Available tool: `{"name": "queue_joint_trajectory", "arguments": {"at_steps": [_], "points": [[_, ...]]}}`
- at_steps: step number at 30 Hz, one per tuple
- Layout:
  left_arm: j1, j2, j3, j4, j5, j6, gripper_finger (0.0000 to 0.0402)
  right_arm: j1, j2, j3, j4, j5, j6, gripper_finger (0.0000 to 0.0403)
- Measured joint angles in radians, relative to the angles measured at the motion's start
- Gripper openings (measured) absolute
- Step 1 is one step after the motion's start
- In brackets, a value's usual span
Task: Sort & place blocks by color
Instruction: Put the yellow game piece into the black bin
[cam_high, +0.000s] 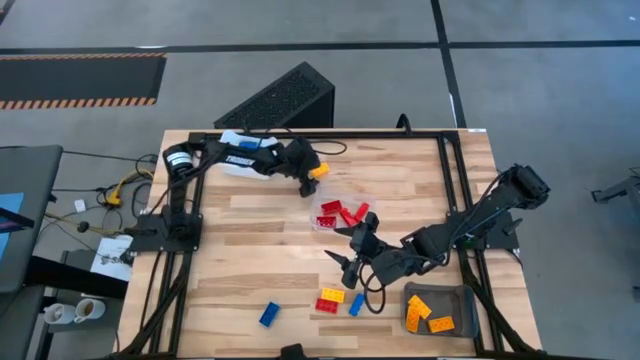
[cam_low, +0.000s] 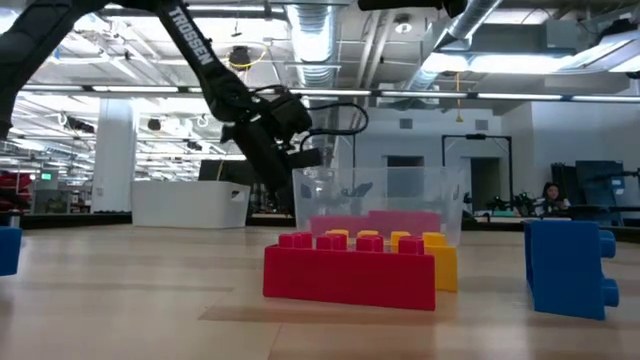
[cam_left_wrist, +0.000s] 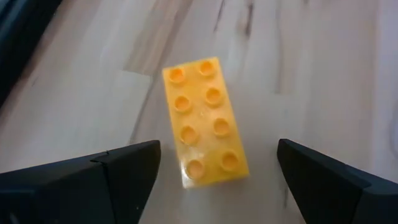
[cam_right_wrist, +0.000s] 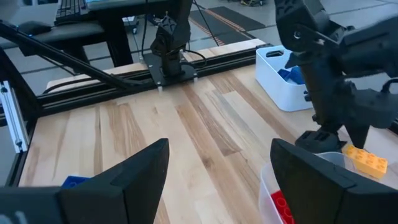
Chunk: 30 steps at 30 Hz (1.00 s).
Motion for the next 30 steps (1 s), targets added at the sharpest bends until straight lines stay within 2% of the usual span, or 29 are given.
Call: {"name": "queue_joint_trajectory", "arguments": {"at_steps": [4, 7, 15, 22, 27, 30], "points": [[-0.009, 0.012, 0.042, -0.056, -0.055, -0.006, 0.03, 0.0, 0.0, 0.0, 0.0, 0.0, 0.0, 0.0301], [-0.009, 0.012, 0.044, -0.064, -0.057, -0.007, 0.0268, 0.0, 0.0, 0.0, 0.0, 0.0, 0.0, 0.0301], [0.002, 0.011, 0.046, -0.091, -0.054, -0.01, 0.0101, 0.001, 0.0, 0.0, 0.0, 0.0, 0.0, 0.0301], [0.02, -0.031, 0.043, -0.189, -0.045, -0.003, 0.0101, 0.002, 0.0, 0.0, -0.003, 0.0, -0.005, 0.0301], [0.023, -0.128, 0.039, -0.29, -0.045, -0.002, 0.0101, 0.003, 0.0, 0.0, -0.022, 0.0, 0.006, 0.0301], [0.007, -0.211, 0.005, -0.292, -0.041, -0.013, 0.0101, 0.003, 0.0, 0.0, -0.022, 0.0, 0.024, 0.0301]]}}
